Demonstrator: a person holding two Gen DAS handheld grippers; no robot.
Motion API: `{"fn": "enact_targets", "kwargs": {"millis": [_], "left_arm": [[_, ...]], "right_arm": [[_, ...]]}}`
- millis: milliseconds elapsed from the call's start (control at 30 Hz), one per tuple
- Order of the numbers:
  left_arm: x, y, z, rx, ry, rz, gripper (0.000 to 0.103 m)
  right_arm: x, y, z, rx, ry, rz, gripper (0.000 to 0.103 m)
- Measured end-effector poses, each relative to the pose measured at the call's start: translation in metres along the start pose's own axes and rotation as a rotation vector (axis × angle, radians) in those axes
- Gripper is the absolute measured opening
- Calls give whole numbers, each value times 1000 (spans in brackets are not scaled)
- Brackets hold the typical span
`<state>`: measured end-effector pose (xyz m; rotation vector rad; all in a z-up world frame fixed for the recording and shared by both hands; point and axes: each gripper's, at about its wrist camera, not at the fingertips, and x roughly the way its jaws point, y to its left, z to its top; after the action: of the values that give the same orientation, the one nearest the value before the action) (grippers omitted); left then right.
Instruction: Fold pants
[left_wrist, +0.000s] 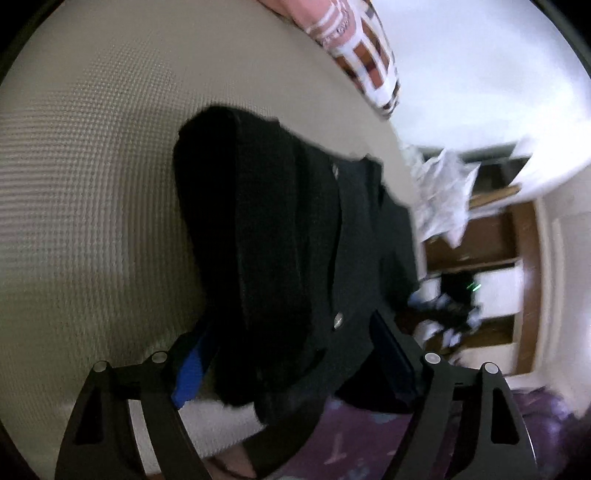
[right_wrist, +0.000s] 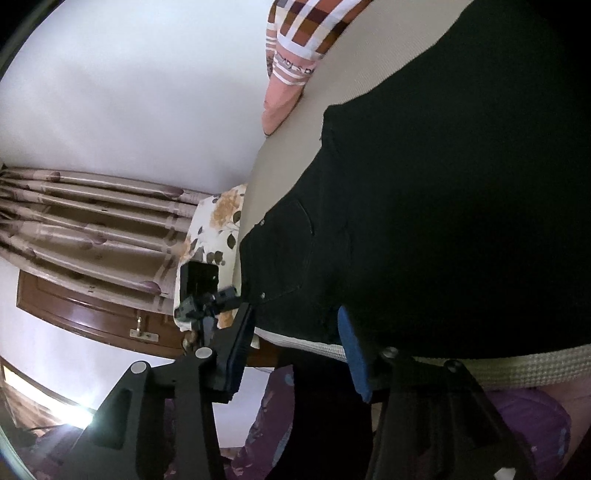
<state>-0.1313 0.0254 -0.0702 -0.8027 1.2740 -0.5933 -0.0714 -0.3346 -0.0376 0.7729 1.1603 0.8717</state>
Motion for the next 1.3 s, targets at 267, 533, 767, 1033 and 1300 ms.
{"fn": "enact_targets", "kwargs": {"millis": [267, 533, 767, 1033, 1300], "left_arm": [[2, 3, 8, 35, 40, -50, 81], [14, -13, 0, 84, 27, 39, 79], [9, 5, 2, -52, 6, -30, 79], [9, 5, 7, -60, 22, -29, 79], [5, 7, -5, -59, -34, 138, 24]], "right_arm": [[-2, 8, -1, -2, -8, -30, 54], [10, 6, 0, 32, -4, -46, 62], [14, 12, 1, 28, -4, -58, 67], [17, 12, -1, 43, -4, -67, 69], [20, 12, 1, 57, -7, -79, 71]]}}
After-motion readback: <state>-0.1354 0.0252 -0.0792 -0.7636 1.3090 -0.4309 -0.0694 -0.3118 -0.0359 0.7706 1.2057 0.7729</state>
